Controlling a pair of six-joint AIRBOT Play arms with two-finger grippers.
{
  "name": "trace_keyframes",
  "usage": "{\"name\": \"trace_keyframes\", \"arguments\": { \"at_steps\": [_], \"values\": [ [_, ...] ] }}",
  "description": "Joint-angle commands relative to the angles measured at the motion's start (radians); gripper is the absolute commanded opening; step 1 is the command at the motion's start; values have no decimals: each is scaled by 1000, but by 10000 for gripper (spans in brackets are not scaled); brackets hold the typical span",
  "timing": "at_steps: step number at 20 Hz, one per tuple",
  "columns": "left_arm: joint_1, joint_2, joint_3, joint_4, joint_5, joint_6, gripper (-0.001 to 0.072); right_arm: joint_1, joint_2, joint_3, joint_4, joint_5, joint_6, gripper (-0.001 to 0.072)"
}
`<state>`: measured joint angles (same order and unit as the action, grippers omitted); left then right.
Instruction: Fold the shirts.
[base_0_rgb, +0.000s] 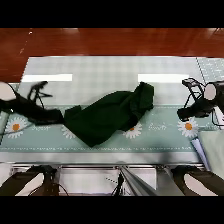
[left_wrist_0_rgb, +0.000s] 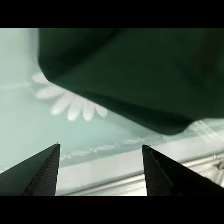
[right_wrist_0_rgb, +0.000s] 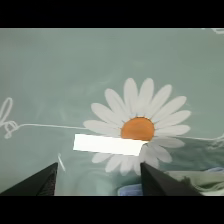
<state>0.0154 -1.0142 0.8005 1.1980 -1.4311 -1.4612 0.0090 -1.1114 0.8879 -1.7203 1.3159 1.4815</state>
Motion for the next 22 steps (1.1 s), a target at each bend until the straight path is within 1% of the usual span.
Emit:
{"name": "trace_keyframes", "arguments": {
  "at_steps": [1, 4, 8, 10, 12, 13, 14, 15, 16, 17, 19, 20, 22],
  "values": [
    [16, 27, -175, -117, 53, 40, 616, 0, 0, -10, 135, -70, -2, 585],
    [15, 26, -244, -169, 119, 40, 616, 0, 0, -10, 280, -121, -29, 585],
    [15, -18, -318, -267, 300, 40, 615, 0, 0, -10, 437, -143, -74, 585],
    [3, -57, -327, -321, 393, 40, 613, 0, 6, -10, 480, -143, -83, 585],
    [-33, -107, -327, -375, 443, 45, 612, 0, 28, -10, 493, -151, -91, 585],
    [-60, -136, -327, -398, 463, 63, 610, 0, 44, -10, 492, -159, -91, 585],
    [-86, -166, -327, -412, 492, 62, 569, 0, 64, -10, 492, -170, -91, 585],
    [-104, -191, -327, -433, 515, 62, 371, 0, 83, -10, 493, -174, -91, 585],
    [-112, -210, -324, -456, 529, 62, 98, 0, 101, -10, 492, -174, -91, 585],
    [-111, -214, -324, -477, 536, 63, 22, 0, 116, -10, 492, -175, -91, 584],
    [-107, -205, -317, -475, 541, 63, 21, 0, 123, -12, 499, -188, -84, 567],
    [-107, -200, -311, -473, 539, 66, 21, 0, 121, -24, 526, -216, -79, 568],
    [-107, -180, -298, -473, 525, 79, 21, 0, 99, -68, 651, -278, -82, 568]
  ]
}}
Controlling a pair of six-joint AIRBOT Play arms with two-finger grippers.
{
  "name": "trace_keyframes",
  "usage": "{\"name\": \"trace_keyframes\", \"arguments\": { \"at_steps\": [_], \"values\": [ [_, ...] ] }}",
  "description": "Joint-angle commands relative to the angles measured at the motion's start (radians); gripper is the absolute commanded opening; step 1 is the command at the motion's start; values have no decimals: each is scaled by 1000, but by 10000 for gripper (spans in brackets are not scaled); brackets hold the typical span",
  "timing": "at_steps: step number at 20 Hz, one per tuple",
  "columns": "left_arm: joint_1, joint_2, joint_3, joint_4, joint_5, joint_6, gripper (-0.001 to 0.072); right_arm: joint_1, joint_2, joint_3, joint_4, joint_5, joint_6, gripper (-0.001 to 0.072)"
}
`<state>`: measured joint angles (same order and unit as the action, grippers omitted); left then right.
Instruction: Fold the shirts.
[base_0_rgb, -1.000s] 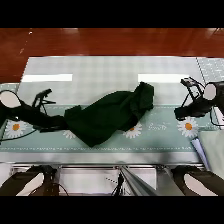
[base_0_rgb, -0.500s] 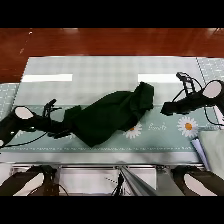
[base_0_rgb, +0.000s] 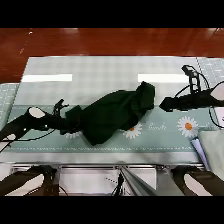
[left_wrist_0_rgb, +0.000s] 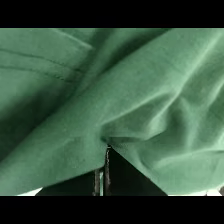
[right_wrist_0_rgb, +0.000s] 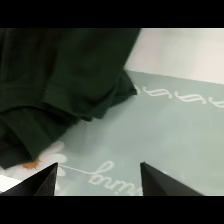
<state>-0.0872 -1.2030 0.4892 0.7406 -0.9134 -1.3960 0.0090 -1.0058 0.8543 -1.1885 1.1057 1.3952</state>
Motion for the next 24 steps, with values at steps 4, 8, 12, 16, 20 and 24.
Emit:
{"name": "trace_keyframes", "arguments": {
  "at_steps": [4, 8, 12, 16, 20, 24],
  "values": [
    [-5, 49, 32, -17, -12, 55, 22, 19, -132, -95, 356, -80, -114, 571],
    [-5, 61, 45, -17, -48, 79, 21, 97, -253, -97, 327, -56, -137, 596],
    [-5, 61, 45, -17, -48, 79, 21, 209, -319, -96, 326, -127, -150, 600],
    [-5, 61, 47, -45, -48, 97, 21, 289, -388, -96, 327, -262, -62, 525],
    [6, 94, 153, -53, -87, 139, 21, 239, -298, -88, 285, -202, -68, 24],
    [105, 219, 414, -53, -126, 139, 21, 135, -46, -43, 190, -130, -78, 24]
  ]
}}
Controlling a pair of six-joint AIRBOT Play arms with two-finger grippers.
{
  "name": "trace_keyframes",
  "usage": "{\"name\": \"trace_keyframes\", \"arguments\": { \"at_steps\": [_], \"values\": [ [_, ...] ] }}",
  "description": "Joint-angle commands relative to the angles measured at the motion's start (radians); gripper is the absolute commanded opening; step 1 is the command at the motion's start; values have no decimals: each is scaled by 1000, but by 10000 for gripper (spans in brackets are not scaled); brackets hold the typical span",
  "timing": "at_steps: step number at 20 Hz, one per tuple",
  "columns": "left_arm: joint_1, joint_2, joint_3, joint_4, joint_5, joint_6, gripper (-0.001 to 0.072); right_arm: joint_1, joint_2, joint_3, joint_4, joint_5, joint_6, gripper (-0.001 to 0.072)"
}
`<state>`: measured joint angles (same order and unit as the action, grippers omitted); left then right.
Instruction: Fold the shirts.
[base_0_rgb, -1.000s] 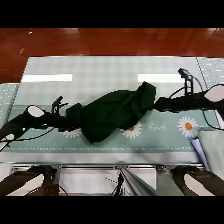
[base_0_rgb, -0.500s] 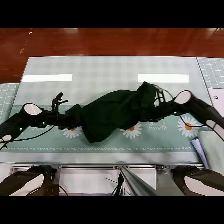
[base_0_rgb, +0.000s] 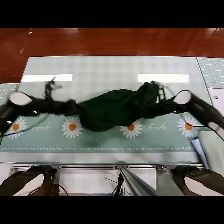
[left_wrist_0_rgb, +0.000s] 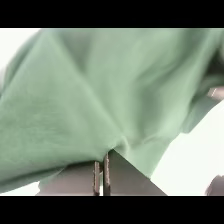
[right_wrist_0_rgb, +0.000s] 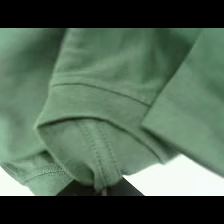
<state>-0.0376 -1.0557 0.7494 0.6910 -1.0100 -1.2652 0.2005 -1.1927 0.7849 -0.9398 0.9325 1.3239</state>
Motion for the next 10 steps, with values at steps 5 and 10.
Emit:
{"name": "trace_keyframes", "arguments": {
  "at_steps": [5, 10],
  "values": [
    [206, 212, 593, -4, -31, 8, 21, -140, 486, 184, -73, 13, -105, 23],
    [232, 264, 894, -3, -38, -31, 21, -216, 634, 414, -99, -49, -53, 23]
  ]
}}
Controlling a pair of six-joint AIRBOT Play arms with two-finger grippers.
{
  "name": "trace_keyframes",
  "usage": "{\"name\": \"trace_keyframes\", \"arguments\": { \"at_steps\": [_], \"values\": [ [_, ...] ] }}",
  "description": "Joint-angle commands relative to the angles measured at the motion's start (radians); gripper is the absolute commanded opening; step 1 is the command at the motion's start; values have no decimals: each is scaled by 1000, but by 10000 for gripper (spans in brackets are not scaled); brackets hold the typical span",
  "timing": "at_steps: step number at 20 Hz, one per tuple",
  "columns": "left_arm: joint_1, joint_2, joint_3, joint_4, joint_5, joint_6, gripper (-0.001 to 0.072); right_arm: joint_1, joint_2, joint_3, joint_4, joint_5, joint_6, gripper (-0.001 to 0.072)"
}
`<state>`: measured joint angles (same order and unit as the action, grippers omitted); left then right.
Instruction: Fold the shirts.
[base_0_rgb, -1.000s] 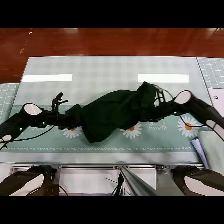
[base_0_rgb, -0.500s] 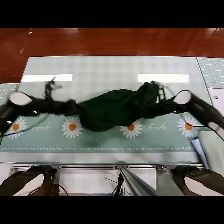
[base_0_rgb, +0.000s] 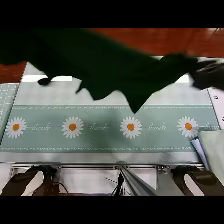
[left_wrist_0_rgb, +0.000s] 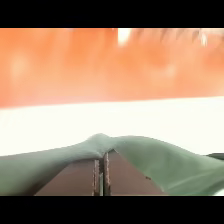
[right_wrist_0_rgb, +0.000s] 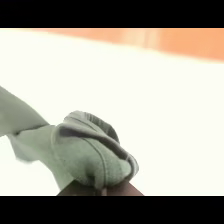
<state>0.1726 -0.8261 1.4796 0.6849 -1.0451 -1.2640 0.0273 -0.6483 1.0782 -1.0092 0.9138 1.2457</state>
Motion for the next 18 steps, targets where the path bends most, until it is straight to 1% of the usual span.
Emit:
{"name": "trace_keyframes", "arguments": {
  "at_steps": [1, 3, 5, 7, 9, 10, 11, 12, 13, 15, 16, 18],
  "values": [
    [22, 42, 192, 4, -21, -51, 21, -52, 97, 163, -50, -23, 49, 23],
    [22, 60, 220, 7, -94, -82, 20, -58, 98, 244, -108, 23, 97, 23],
    [22, 84, 222, 23, -199, -113, 20, -58, 98, 307, -154, 97, 130, 23],
    [22, 106, 222, 104, -333, -148, 20, -58, 98, 364, -224, 191, 166, 23],
    [22, 116, 220, 224, -485, -174, 20, -58, 98, 393, -330, 289, 222, 23],
    [22, 116, 214, 268, -565, -175, 20, -58, 97, 393, -384, 348, 246, 23],
    [19, 116, 194, 286, -616, -195, 21, -58, 83, 393, -436, 434, 258, 23],
    [18, 116, 155, 286, -646, -217, 21, -58, 62, 393, -469, 530, 259, 23],
    [18, 116, 107, 280, -662, -219, 20, -58, 25, 393, -483, 641, 258, 22],
    [18, 115, -25, 276, -666, -219, 20, -57, -79, 392, -474, 811, 240, 23],
    [18, 111, -110, 276, -647, -218, 21, -57, -142, 392, -457, 842, 235, 23],
    [18, 96, -285, 253, -558, -206, 21, -57, -271, 392, -406, 812, 225, 23]
  ]
}}
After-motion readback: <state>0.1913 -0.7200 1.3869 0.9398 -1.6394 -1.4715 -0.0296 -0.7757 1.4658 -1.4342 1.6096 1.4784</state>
